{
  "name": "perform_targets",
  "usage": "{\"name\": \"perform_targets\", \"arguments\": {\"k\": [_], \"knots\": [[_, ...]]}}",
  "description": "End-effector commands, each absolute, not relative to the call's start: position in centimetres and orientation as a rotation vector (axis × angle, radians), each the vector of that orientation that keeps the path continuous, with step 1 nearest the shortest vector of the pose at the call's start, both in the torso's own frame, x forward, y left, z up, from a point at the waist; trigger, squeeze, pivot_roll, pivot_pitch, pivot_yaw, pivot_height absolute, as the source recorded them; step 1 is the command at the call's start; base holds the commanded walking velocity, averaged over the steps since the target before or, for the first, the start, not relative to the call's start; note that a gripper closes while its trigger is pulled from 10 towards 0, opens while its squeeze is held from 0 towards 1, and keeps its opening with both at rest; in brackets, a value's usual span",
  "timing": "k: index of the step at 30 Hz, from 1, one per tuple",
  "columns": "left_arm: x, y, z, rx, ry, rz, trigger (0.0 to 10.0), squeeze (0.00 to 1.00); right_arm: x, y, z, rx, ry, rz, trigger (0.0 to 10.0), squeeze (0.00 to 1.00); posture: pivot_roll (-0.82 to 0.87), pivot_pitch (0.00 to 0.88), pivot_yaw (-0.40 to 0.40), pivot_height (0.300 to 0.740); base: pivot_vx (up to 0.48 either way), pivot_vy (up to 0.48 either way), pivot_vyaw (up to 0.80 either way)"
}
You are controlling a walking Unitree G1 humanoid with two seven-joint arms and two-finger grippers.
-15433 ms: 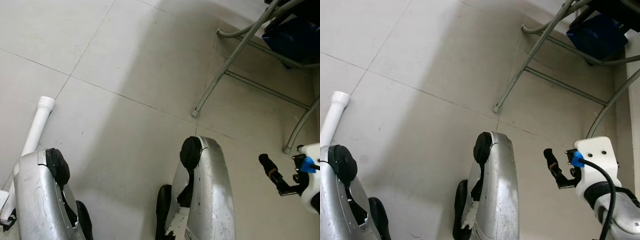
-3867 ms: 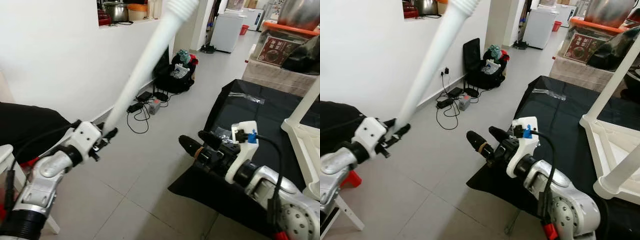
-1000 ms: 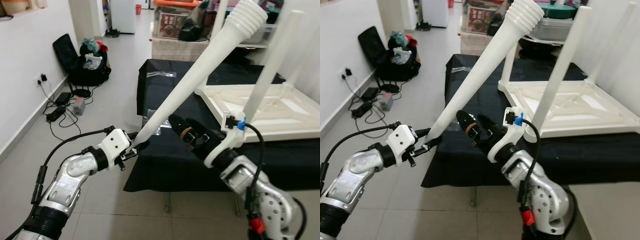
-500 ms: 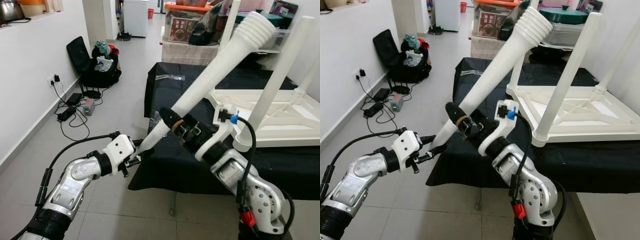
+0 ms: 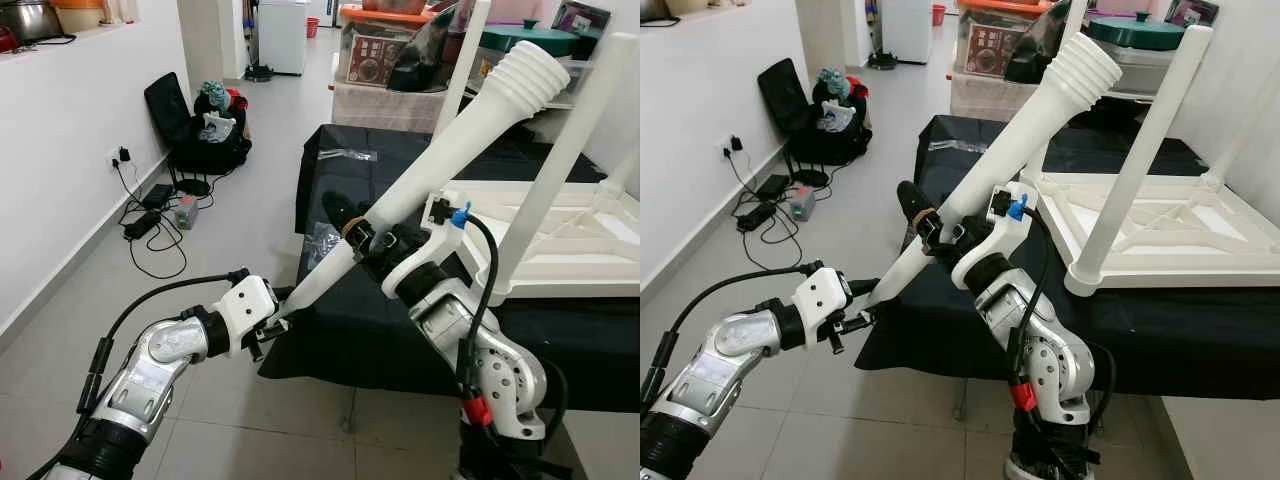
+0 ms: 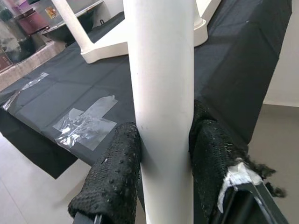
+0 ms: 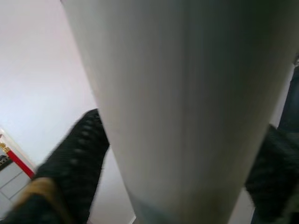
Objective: Building children table
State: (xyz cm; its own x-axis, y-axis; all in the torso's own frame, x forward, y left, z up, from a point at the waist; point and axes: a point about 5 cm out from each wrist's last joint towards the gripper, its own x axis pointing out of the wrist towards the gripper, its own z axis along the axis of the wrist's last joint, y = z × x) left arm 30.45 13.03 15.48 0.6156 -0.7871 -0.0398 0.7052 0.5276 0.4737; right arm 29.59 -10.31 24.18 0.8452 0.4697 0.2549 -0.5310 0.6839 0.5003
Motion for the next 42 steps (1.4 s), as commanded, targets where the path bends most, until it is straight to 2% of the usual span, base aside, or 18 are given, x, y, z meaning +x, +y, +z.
{"name": "perform_targets", "arguments": {"k": [1, 14, 15, 16, 17, 23, 28, 30, 31, 33, 36, 38, 40, 42], "knots": [[30.3, 12.7, 15.7, 0.476, -0.206, -0.917, 10.0, 0.0, 30.1, -11.1, 24.1, 0.61, -0.125, 0.494, 0.0, 0.0, 0.05, 0.0, -0.063, 0.74, 0.0, 0.0, 0.0], [30.5, 12.7, 15.7, 0.485, -0.215, -0.909, 10.0, 0.0, 31.0, -12.0, 24.1, 0.647, -0.165, 0.381, 0.0, 0.0, 0.06, 0.0, -0.065, 0.74, 0.0, 0.0, 0.0], [30.5, 12.9, 15.7, 0.487, -0.218, -0.903, 10.0, 0.32, 31.1, -12.0, 24.1, 0.65, -0.168, 0.375, 0.0, 0.0, 0.06, 0.0, -0.065, 0.74, 0.0, 0.0, 0.0], [30.5, 13.0, 15.7, 0.489, -0.22, -0.899, 10.0, 0.8, 31.1, -12.1, 24.1, 0.652, -0.17, 0.371, 0.0, 0.0, 0.06, 0.0, -0.065, 0.74, 0.0, 0.0, 0.0], [30.6, 13.1, 15.8, 0.488, -0.233, -0.89, 10.0, 1.0, 31.2, -12.1, 24.1, 0.653, -0.171, 0.37, 0.0, 0.0, 0.06, 0.0, -0.065, 0.74, 0.0, 0.0, 0.0], [30.8, 13.8, 16.2, 0.468, -0.262, -0.857, 10.0, 1.0, 31.4, -12.3, 24.1, 0.651, -0.18, 0.35, 0.0, 0.0, 0.06, 0.0, -0.065, 0.74, 0.0, 0.0, 0.0], [31.0, 15.0, 16.7, 0.451, -0.277, -0.789, 10.0, 1.0, 31.9, -13.9, 24.1, 0.635, -0.2, 0.282, 0.0, 0.0, 0.06, 0.0, -0.066, 0.74, 0.0, 0.0, 0.0], [31.0, 15.8, 17.0, 0.424, -0.282, -0.735, 10.0, 1.0, 32.2, -15.8, 24.0, 0.619, -0.211, 0.187, 0.0, 0.0, 0.07, 0.0, -0.067, 0.74, 0.0, 0.0, 0.0], [31.0, 15.8, 17.0, 0.424, -0.282, -0.735, 10.0, 1.0, 32.2, -15.8, 24.0, 0.619, -0.211, 0.187, 0.0, 0.0, 0.07, 0.0, -0.067, 0.74, 0.0, 0.0, 0.0], [31.1, 16.8, 17.1, 0.384, -0.282, -0.664, 10.0, 1.0, 32.5, -18.5, 23.6, 0.607, -0.222, 0.049, 0.0, 0.0, 0.07, 0.0, -0.069, 0.74, 0.0, 0.0, 0.0], [31.1, 17.2, 17.2, 0.363, -0.282, -0.627, 10.0, 1.0, 32.6, -19.6, 23.5, 0.607, -0.226, -0.01, 0.0, 0.0, 0.07, 0.0, -0.07, 0.74, 0.0, 0.0, 0.0], [31.2, 17.7, 17.5, 0.242, -0.284, -0.53, 10.0, 1.0, 32.6, -21.7, 23.1, 0.658, -0.232, -0.138, 0.0, 0.0, 0.07, 0.0, -0.07, 0.74, 0.0, 0.0, 0.0], [31.3, 17.8, 17.6, 0.211, -0.284, -0.508, 10.0, 1.0, 32.6, -22.1, 22.9, 0.674, -0.233, -0.169, 0.0, 0.0, 0.07, 0.0, -0.07, 0.74, 0.0, 0.0, 0.0], [31.4, 17.8, 17.9, 0.1, -0.279, -0.468, 10.0, 1.0, 32.6, -22.2, 22.8, 0.709, -0.237, -0.189, 0.0, 0.0, 0.08, 0.0, -0.073, 0.74, 0.0, 0.0, 0.0]]}}
